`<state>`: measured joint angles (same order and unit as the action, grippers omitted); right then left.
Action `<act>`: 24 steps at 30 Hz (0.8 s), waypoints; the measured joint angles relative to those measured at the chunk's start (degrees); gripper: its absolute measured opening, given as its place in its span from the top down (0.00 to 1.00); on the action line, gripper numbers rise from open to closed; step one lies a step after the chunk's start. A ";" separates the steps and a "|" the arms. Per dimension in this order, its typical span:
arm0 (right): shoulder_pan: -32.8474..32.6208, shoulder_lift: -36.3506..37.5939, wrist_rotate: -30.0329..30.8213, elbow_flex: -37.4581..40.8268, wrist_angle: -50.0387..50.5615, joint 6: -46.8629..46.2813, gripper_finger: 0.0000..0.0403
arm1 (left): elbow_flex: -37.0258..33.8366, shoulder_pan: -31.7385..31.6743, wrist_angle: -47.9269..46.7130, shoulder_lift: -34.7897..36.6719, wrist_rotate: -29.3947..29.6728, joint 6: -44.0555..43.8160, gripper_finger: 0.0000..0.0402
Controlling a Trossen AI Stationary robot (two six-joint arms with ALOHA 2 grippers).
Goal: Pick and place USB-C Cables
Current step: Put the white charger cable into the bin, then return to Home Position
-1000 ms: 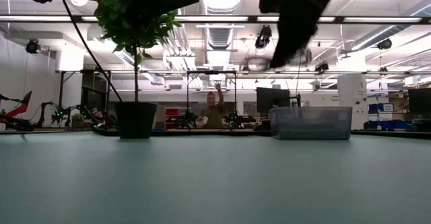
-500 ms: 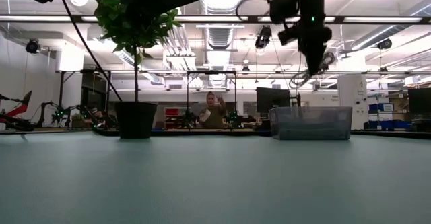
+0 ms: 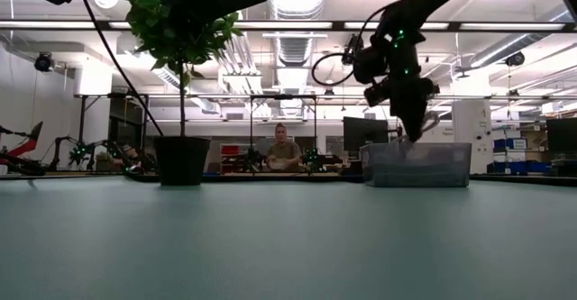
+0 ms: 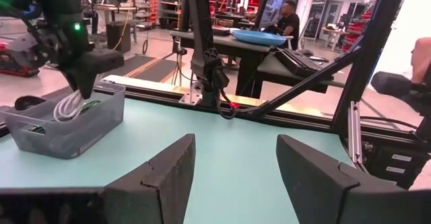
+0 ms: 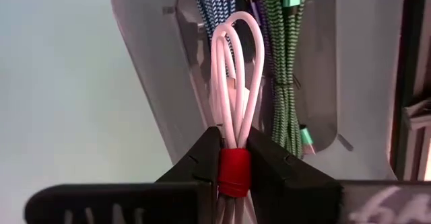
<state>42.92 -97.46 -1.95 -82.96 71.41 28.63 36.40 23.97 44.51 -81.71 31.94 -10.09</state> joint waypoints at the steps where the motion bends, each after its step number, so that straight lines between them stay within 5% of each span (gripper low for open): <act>1: 0.00 -0.33 0.05 -0.02 -0.01 0.04 0.90 | 0.00 0.00 0.00 0.00 0.00 0.00 0.52; 7: 0.15 -0.88 0.42 -0.02 -2.55 1.47 0.90 | 0.00 0.00 0.00 0.00 0.01 1.39 0.52; 17: 0.15 -0.88 0.52 -0.02 -6.94 0.96 0.67 | 0.00 0.00 0.00 0.00 0.02 1.49 0.52; 24: 0.13 -0.03 6.47 -0.02 -6.51 -0.83 0.66 | 0.04 0.00 0.00 0.13 0.02 1.53 0.52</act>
<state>43.05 -97.50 4.53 -82.98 64.90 27.80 36.45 23.97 44.51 -81.59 31.96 -8.56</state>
